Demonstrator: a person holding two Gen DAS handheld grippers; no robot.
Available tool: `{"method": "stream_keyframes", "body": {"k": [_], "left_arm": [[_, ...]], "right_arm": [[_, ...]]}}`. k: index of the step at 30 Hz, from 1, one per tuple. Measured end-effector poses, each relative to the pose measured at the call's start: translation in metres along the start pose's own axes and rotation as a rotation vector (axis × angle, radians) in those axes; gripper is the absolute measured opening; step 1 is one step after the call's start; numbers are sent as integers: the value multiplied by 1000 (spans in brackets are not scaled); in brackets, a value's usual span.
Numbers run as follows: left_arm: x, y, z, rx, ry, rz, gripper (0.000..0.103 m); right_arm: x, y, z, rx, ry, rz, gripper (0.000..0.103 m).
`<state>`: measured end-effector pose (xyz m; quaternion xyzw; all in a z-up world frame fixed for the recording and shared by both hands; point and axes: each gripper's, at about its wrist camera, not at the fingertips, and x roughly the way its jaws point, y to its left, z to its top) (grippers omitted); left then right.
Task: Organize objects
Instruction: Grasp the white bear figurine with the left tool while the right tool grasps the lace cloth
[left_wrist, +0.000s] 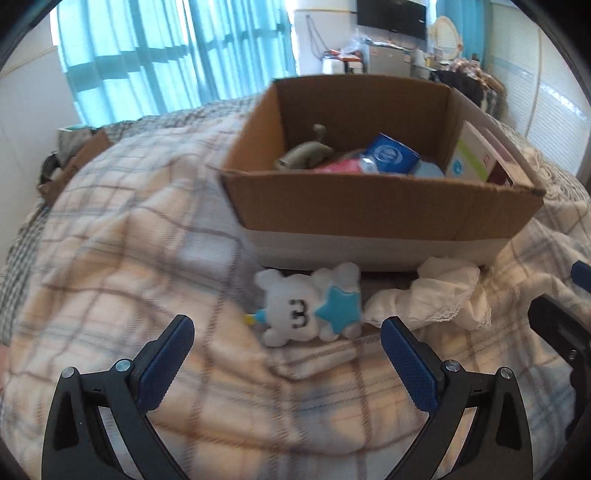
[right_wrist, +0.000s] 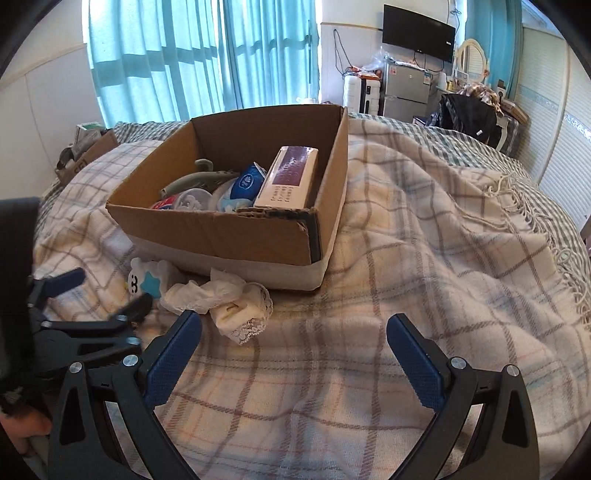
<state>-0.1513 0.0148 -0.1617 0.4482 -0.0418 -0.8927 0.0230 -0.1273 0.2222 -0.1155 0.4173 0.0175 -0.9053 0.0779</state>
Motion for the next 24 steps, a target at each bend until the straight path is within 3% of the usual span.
{"method": "stream_keyframes", "body": {"k": [6,9,11,13,17,24], "left_arm": [[11,-1,5,-23,-12,-46,103],[27,3,7,-55,19,-73,102],[40,5,6,-69,65,-102,89],[48,9,3,-91,95,-118,82],[34,13,1,-99,79,-186,81],[0,18,-11,-86,46,-199,81]], "right_arm": [[5,1,0,3,15,-8,101],[8,1,-1,3,24,-15,100],[11,0,-2,5,31,-19,100],[14,0,-3,7,38,-26,101],[19,2,-6,-6,53,-18,101],[25,15,-6,-44,67,41,100]]}}
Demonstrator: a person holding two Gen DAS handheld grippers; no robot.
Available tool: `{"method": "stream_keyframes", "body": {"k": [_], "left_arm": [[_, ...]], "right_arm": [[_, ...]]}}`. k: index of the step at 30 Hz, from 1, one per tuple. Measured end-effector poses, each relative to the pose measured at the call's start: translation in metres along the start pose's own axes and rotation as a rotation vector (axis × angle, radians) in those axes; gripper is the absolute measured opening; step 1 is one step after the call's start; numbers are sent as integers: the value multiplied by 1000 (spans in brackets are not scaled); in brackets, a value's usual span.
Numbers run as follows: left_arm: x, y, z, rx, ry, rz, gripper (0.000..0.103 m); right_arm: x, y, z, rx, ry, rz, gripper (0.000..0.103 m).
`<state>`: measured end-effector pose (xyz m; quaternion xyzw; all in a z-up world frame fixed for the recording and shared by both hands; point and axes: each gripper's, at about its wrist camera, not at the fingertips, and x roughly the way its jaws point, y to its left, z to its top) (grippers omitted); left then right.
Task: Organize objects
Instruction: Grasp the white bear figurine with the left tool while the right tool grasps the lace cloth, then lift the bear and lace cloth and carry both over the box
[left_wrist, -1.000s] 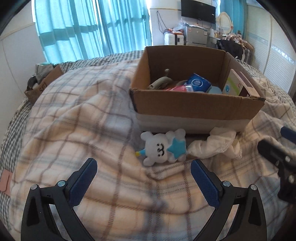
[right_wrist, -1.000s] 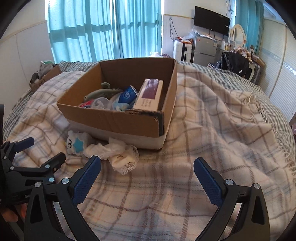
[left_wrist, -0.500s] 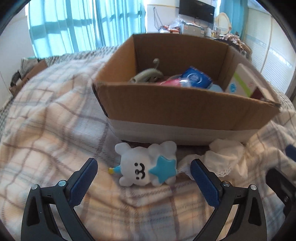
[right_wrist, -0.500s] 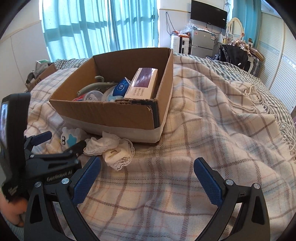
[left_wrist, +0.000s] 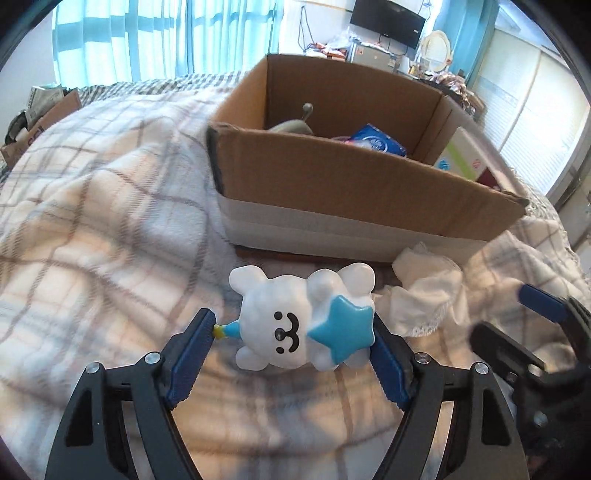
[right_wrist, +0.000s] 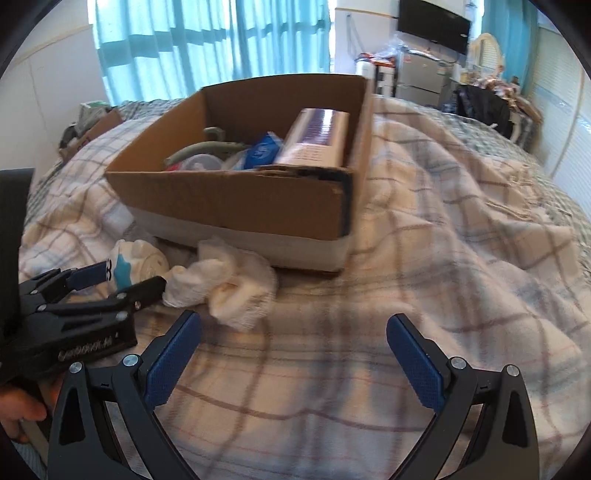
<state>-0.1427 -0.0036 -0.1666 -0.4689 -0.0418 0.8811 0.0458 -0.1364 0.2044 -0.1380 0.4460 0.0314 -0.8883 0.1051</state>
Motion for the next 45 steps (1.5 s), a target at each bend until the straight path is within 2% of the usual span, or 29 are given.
{"method": "stream_keyframes", "body": {"k": [3,5,8,10,11,12,13,15,18,21,25,29,30,31,33,36,41,42,43,44,45], "left_arm": [[-8,1,-3,10,-12,47,81],[-8,6,-3,-1,-6,86,82],[-2,21,0,-38,6,81,82],[0,22,1,-38,13,82,82],[1,21,1,-34,15,85,83],[2,20,1,-29,17,89,83],[4,19,1,-24,21,94,84],[4,17,0,-25,26,92,84],[8,20,1,-39,46,89,84],[12,22,-2,-37,60,104,84],[16,14,0,-3,70,129,84],[3,18,-2,-30,36,73,85],[1,20,0,-44,29,64,86],[0,20,3,-53,25,66,89],[1,20,11,-67,16,79,93],[13,16,20,-55,18,95,93],[38,9,24,-35,43,132,92],[40,8,24,-26,45,132,90],[41,8,23,-22,45,134,84],[41,8,22,-21,44,131,79],[40,9,22,-22,39,115,79]], "right_arm": [[10,10,5,-43,11,24,98],[22,17,9,-71,36,26,85],[41,26,13,-107,87,30,67],[50,33,14,-134,110,43,42],[52,37,13,-149,115,52,34],[53,40,13,-163,114,60,16],[52,42,11,-177,106,62,7],[44,41,9,-177,78,39,4],[27,26,5,-130,31,-41,3],[10,2,1,-66,22,-88,3],[-6,-21,-2,12,16,-74,3],[-6,-15,-2,-15,26,-59,6],[-7,-13,-3,-25,22,-66,17],[-8,-11,-3,-31,17,-65,42],[-11,-8,-4,-19,-3,-16,69],[-7,-6,0,1,-11,24,70],[25,-3,15,10,27,-28,69],[30,-1,15,7,36,-36,55],[32,-1,14,2,43,-45,29],[34,0,13,-5,54,-57,22],[34,1,11,-12,52,-62,20]]}}
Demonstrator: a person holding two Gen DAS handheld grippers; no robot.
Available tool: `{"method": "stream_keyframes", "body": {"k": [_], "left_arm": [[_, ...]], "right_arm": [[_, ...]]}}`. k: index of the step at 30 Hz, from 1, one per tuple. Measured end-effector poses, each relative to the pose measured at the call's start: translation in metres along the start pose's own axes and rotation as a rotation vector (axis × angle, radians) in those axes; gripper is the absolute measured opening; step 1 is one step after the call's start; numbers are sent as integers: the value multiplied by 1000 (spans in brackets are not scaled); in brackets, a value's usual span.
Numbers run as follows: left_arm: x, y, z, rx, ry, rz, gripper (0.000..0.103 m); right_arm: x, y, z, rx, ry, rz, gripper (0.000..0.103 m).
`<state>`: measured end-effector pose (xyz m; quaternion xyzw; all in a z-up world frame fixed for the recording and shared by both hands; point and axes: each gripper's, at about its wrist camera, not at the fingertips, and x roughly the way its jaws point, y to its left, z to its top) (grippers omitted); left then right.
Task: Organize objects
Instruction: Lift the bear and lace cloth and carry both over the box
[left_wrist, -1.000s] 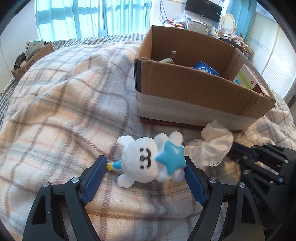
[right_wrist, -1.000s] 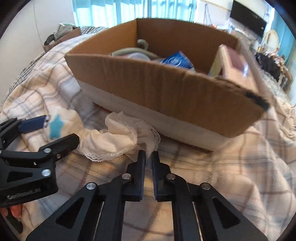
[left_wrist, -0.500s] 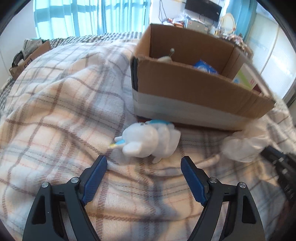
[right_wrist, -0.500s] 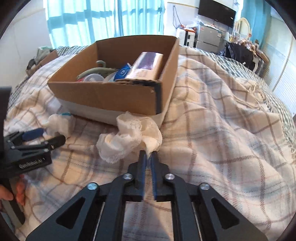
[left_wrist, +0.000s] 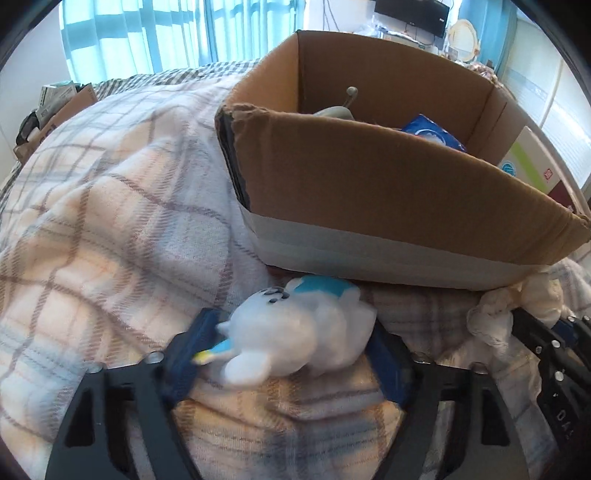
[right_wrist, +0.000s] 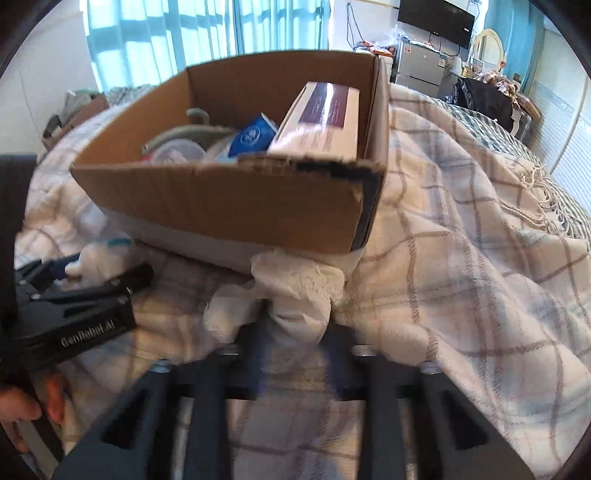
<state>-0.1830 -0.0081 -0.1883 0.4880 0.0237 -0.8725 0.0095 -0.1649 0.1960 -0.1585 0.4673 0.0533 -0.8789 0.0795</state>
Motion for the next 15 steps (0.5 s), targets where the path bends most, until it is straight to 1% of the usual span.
{"method": "stream_keyframes", "body": {"k": [1,2,5,9,15], "left_arm": [[-2,0,-1,-1,-5,-7,79],[-5,0,-3,-1,-9,-15,79],[-20,0,-10,4,-31,-45,79],[-56,-2,-24,19,-74,-79,79],[-102,9,-27,17,-145,-118,79]], "right_arm": [[-2,0,-1,-1,-8,3,16],[-6,0,-2,-2,-21,8,15],[-20,-2,-8,-1,-46,7,15],[-44,-6,-15,12,-74,20,15],[-92,-1,-21,3,-151,32,15]]}}
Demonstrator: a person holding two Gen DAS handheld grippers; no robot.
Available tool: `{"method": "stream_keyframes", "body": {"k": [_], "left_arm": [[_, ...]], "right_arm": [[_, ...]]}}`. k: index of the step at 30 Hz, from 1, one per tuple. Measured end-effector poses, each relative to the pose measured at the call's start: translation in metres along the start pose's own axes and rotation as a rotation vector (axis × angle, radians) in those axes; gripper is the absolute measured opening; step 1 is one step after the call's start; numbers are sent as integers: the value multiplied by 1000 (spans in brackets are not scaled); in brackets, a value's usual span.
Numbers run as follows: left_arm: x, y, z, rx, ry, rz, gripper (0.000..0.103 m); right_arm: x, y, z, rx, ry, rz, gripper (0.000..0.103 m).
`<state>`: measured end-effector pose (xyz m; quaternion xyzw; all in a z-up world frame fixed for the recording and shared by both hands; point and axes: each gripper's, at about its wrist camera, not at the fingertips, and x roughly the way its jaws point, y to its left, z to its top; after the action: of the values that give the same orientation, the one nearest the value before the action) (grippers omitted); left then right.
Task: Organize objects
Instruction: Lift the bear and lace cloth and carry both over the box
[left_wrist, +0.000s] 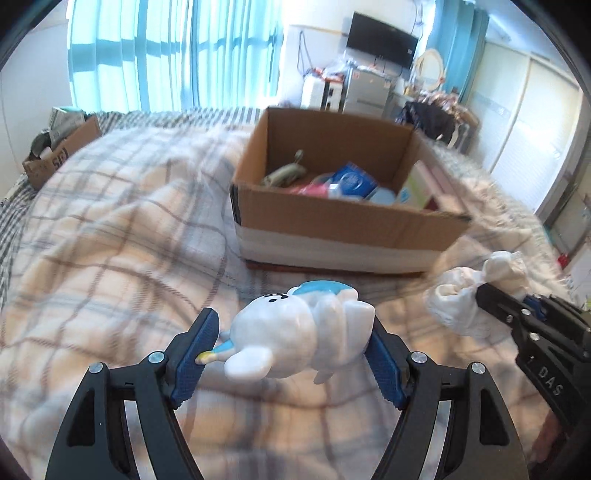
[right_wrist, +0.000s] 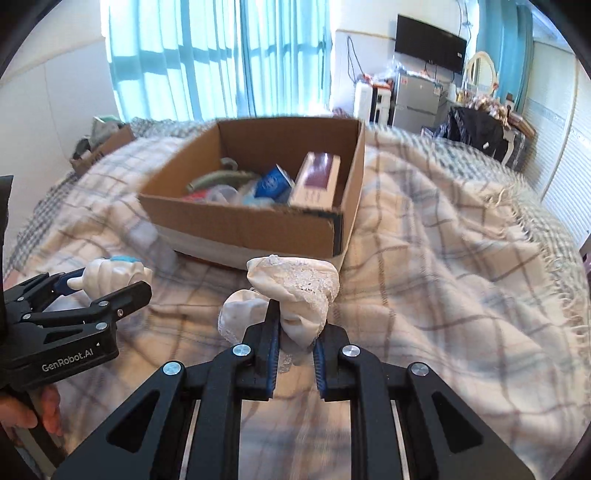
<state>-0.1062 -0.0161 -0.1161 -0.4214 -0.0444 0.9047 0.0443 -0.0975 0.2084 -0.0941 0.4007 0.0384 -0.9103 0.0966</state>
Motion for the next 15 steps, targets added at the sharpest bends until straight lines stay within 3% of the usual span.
{"method": "stream_keyframes", "body": {"k": [6,15], "left_arm": [[-51,-10,9,13,-89,-16,79],[-100,-34,45,69,-209,-26,79]], "right_arm": [[-53,7,3,-21,-82,5,15],[-120,15,38,-64,-224,2,15]]}}
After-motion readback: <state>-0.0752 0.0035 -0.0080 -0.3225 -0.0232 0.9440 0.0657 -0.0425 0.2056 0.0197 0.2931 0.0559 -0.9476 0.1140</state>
